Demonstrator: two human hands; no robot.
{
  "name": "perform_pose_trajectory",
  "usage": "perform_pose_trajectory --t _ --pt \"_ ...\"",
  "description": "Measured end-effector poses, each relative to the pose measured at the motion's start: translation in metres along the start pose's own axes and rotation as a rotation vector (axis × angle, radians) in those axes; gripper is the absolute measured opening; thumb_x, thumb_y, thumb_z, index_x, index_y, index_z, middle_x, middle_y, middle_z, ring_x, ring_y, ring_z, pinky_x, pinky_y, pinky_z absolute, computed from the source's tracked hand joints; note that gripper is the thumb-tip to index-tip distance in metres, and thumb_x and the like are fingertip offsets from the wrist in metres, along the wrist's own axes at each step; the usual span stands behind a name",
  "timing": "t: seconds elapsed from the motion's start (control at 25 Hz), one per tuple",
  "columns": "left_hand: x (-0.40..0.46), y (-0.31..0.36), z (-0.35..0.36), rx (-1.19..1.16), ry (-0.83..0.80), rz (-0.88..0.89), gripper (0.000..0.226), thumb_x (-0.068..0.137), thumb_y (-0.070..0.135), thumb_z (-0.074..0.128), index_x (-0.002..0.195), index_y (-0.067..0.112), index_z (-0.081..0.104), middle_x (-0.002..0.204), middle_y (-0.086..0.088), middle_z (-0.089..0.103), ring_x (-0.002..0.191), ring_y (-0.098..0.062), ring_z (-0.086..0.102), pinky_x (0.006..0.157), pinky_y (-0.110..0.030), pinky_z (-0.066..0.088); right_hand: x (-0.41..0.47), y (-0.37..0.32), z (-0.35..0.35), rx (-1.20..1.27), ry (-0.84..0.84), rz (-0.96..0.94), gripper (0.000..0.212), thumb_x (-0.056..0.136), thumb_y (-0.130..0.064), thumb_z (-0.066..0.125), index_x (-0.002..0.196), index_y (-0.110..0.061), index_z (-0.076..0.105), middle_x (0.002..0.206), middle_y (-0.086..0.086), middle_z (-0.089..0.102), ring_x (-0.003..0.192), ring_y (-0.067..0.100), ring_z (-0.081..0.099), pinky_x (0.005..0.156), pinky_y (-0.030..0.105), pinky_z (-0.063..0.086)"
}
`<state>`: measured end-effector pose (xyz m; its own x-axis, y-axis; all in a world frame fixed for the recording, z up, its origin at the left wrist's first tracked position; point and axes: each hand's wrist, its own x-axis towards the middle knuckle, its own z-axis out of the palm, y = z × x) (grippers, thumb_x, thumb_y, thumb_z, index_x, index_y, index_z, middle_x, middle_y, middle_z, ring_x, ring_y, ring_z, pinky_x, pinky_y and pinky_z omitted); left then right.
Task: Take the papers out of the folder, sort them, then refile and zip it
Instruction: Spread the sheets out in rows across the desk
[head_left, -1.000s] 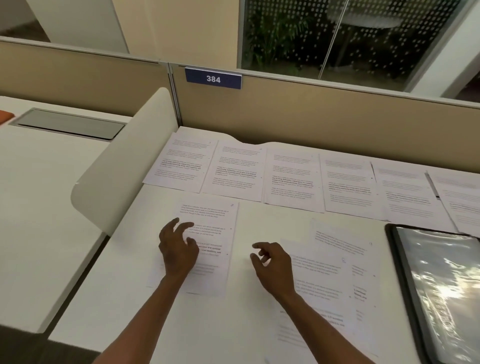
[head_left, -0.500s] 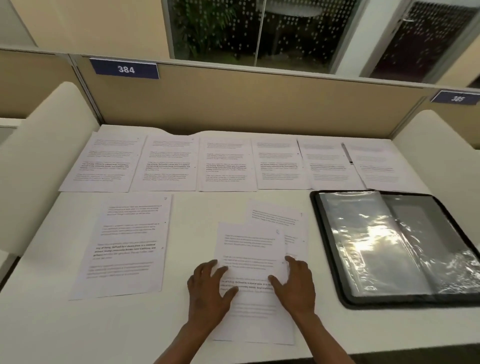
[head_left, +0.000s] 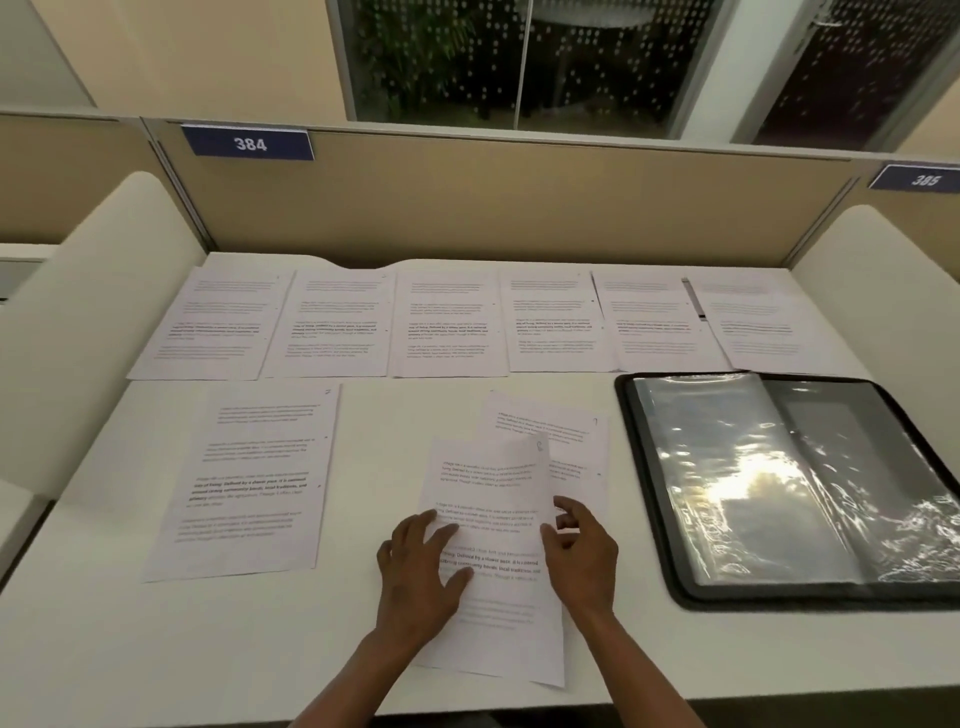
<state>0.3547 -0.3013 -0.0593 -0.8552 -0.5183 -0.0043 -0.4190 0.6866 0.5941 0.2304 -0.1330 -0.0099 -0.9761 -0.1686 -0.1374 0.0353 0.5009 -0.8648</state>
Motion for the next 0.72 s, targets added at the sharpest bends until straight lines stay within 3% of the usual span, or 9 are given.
perform_pose_trajectory --t 0.16,0.24,0.32,0.48,0.64,0.72 --pt "0.007 0.01 -0.03 -0.156 0.085 -0.125 0.061 0.081 0.062 0.061 0.134 0.032 0.058 0.148 0.008 0.043 0.139 -0.014 0.037 0.114 -0.038 0.022 0.0 -0.038 0.0 0.174 -0.081 -0.059 0.022 0.089 -0.013 0.074 0.107 -0.024 0.07 0.098 -0.007 0.071 0.079 0.008 0.07 0.065 0.019 0.057" --pt "0.014 0.013 -0.054 -0.254 0.137 -0.218 0.062 0.083 0.064 0.063 0.137 0.032 0.055 0.149 0.008 0.043 0.138 -0.012 0.039 0.117 -0.04 0.026 0.002 -0.063 0.004 0.247 -0.117 -0.076 0.019 0.089 -0.014 0.074 0.106 -0.023 0.071 0.097 -0.009 0.071 0.078 0.01 0.07 0.064 0.02 0.057" --pt "0.023 0.011 -0.079 -0.382 0.187 -0.304 0.058 0.085 0.055 0.069 0.137 0.032 0.054 0.146 0.007 0.047 0.133 -0.014 0.046 0.113 -0.042 0.038 0.007 -0.083 0.01 0.307 -0.144 -0.08 0.017 0.09 -0.016 0.073 0.106 -0.024 0.071 0.097 -0.011 0.07 0.077 0.012 0.072 0.063 0.024 0.059" --pt "0.048 -0.007 -0.118 -0.661 0.182 -0.457 0.047 0.089 0.024 0.072 0.131 0.039 0.056 0.136 0.006 0.057 0.109 -0.017 0.064 0.091 -0.037 0.056 0.027 -0.104 0.04 0.399 -0.129 -0.032 0.017 0.09 -0.017 0.075 0.105 -0.022 0.071 0.1 -0.004 0.072 0.081 0.019 0.075 0.071 0.037 0.062" --pt "0.074 -0.028 -0.132 -0.592 0.233 -0.462 0.046 0.087 0.013 0.07 0.128 0.033 0.061 0.136 0.002 0.058 0.118 -0.021 0.059 0.104 -0.044 0.049 0.052 -0.106 0.078 0.304 -0.111 0.011 0.024 0.089 -0.018 0.074 0.111 -0.025 0.067 0.1 -0.002 0.07 0.087 0.018 0.07 0.079 0.042 0.062" --pt "0.083 -0.035 -0.132 -0.5 0.229 -0.449 0.045 0.088 0.008 0.069 0.13 0.023 0.061 0.136 -0.001 0.055 0.125 -0.022 0.053 0.11 -0.036 0.042 0.058 -0.102 0.094 0.214 -0.124 -0.015 0.03 0.089 -0.017 0.074 0.117 -0.024 0.065 0.101 0.002 0.069 0.086 0.015 0.068 0.078 0.037 0.06"
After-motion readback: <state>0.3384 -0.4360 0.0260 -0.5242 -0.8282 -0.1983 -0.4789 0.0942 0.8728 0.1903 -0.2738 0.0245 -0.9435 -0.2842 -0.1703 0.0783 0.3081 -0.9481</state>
